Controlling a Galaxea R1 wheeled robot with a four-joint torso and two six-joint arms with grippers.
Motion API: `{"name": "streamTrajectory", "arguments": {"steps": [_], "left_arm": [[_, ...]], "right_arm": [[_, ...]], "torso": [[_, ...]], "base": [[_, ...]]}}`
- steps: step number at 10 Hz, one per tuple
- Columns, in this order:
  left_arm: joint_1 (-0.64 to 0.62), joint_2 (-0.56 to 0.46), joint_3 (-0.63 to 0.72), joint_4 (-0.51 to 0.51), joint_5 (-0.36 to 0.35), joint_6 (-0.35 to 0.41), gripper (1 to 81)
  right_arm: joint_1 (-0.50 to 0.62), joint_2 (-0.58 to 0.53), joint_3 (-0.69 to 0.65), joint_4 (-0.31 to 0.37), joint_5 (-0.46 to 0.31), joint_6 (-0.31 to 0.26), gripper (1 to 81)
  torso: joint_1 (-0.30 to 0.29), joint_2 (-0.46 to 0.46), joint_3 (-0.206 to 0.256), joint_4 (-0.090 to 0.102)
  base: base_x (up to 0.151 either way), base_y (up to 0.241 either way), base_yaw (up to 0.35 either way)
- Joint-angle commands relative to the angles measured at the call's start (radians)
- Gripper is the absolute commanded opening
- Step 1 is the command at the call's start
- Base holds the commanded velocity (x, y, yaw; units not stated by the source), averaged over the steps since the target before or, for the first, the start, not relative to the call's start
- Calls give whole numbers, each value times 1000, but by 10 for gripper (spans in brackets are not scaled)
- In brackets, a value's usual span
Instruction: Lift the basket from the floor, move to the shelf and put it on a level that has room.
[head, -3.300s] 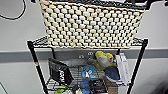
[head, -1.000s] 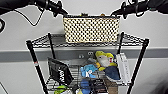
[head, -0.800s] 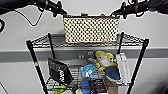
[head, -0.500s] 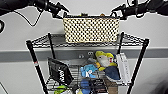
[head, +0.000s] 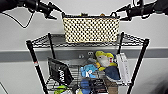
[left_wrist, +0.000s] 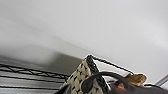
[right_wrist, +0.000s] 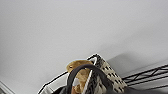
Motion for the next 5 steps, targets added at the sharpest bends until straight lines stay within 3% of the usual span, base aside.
{"name": "streamTrajectory", "arguments": {"steps": [1, 5], "left_arm": [[-178, -150, 194, -6, 0, 0, 811], [-192, -304, 372, -1, 19, -1, 811]], "right_arm": [[167, -138, 188, 24, 17, 4, 811], [199, -346, 366, 26, -4, 13, 811]], "torso": [[0, 0, 0, 0], [0, 0, 0, 0]], "base": [[0, 0, 0], [0, 0, 0]]}}
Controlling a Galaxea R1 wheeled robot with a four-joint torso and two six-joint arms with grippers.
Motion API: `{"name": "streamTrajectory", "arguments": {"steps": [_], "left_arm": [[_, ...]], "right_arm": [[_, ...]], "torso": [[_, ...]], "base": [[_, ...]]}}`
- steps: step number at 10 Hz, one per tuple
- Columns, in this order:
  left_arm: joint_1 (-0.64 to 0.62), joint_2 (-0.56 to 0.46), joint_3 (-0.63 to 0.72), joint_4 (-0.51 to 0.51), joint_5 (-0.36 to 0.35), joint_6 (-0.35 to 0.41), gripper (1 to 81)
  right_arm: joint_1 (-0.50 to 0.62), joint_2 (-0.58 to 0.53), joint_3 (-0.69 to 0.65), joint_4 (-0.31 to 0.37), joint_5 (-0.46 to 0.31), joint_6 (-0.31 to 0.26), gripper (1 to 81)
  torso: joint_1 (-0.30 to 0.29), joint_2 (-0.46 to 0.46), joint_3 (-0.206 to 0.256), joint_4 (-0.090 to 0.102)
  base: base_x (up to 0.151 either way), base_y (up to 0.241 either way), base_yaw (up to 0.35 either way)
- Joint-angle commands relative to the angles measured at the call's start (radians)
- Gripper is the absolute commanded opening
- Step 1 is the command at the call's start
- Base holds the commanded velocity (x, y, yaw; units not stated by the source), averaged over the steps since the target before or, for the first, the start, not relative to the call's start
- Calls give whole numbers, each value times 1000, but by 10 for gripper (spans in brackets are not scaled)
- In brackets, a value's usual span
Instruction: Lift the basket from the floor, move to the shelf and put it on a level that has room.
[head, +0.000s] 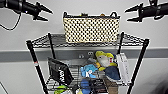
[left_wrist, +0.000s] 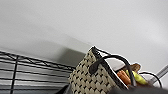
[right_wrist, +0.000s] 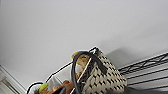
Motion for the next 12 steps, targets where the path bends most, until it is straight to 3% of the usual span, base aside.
{"name": "streamTrajectory", "arguments": {"steps": [1, 6, 8, 12], "left_arm": [[-162, -107, 129, -3, 34, -1, 811], [-136, -372, 259, 75, 101, 1, 811], [-116, -449, 262, 137, 150, 1, 811], [12, -568, 261, 155, 150, 47, 811]], "right_arm": [[163, -151, 122, 12, -31, 8, 811], [143, -378, 227, -8, -136, 4, 811], [88, -482, 233, -34, -181, -1, 811], [-92, -561, 241, -94, -185, -4, 811]], "torso": [[0, 0, 0, 0], [0, 0, 0, 0], [0, -1, 1, 0], [-1, -2, 1, 0]], "base": [[0, 0, 0], [0, 0, 0], [0, 0, 0], [0, 0, 0]]}}
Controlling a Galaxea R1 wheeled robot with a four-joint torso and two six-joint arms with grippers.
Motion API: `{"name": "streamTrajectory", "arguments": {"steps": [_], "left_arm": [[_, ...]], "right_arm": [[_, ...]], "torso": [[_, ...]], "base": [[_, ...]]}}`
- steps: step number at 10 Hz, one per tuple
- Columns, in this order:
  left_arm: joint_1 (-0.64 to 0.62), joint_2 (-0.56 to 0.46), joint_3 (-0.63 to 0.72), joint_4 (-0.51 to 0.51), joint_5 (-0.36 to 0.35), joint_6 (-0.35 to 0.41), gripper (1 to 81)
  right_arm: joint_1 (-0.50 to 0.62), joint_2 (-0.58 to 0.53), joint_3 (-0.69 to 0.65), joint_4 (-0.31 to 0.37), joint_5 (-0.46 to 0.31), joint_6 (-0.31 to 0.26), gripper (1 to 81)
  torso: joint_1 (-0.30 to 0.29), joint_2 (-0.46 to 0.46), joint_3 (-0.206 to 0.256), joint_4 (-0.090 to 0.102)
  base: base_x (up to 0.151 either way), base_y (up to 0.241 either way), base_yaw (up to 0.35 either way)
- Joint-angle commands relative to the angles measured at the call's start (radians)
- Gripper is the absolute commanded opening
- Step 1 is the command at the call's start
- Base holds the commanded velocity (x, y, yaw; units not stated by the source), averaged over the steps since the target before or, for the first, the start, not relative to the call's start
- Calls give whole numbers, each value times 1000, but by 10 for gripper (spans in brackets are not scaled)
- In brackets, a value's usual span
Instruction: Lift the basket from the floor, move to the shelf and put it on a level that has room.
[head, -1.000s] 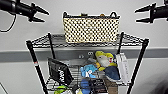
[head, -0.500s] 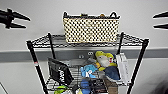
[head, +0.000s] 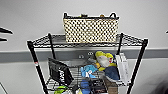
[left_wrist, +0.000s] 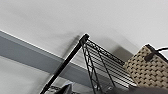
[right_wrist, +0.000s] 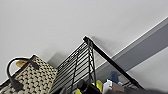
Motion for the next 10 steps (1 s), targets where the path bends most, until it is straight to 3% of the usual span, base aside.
{"name": "streamTrajectory", "arguments": {"steps": [1, 4, 10], "left_arm": [[38, -32, 21, 18, 0, 61, 811], [190, -76, 18, 15, -68, 101, 811], [538, -66, 37, 4, -248, 147, 811]], "right_arm": [[-90, -9, 30, -63, 5, -14, 811], [-278, -20, -15, -66, 24, -64, 811], [-657, 49, -86, -65, 175, -144, 811]], "torso": [[0, 0, 0, 0], [0, 0, 1, 0], [-1, -1, 1, 0]], "base": [[0, 0, 0], [0, 0, 0], [0, 0, 0]]}}
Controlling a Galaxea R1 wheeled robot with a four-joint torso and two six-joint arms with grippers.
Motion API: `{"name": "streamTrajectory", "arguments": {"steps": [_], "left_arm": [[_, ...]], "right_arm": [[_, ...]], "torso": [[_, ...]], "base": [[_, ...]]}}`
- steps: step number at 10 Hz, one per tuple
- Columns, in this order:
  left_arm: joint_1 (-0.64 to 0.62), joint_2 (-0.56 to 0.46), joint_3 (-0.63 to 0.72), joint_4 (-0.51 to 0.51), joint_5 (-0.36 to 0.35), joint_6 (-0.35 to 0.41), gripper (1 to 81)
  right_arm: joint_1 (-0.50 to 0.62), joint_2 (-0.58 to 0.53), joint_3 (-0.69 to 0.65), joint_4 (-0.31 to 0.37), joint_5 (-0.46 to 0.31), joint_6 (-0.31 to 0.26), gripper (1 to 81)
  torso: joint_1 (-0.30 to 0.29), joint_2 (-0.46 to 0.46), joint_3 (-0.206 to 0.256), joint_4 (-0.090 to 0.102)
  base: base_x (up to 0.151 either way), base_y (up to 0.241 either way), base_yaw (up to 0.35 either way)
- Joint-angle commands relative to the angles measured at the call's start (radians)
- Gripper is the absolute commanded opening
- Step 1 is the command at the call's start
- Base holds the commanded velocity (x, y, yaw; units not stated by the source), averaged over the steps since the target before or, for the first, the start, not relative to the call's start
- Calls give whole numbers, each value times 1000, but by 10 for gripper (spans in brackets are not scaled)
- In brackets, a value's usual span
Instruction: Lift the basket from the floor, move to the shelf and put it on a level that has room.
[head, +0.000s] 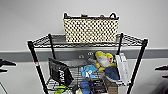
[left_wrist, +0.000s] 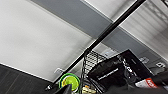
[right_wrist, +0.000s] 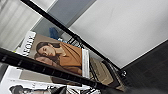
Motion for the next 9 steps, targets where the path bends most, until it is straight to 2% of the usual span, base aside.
{"name": "streamTrajectory", "arguments": {"steps": [1, 4, 9], "left_arm": [[97, 45, 23, -16, -119, 37, 811], [298, 111, 11, -2, -228, 48, 811], [586, 232, -49, -4, -389, 98, 811]], "right_arm": [[-120, 82, -70, 4, 89, -70, 811], [-312, 185, -167, 4, 181, -125, 811], [-588, 408, -346, 4, 272, -217, 811]], "torso": [[0, 0, 0, 0], [0, 0, 0, 0], [0, 0, 0, 0]], "base": [[0, 0, 0], [0, 0, 0], [0, 0, 0]]}}
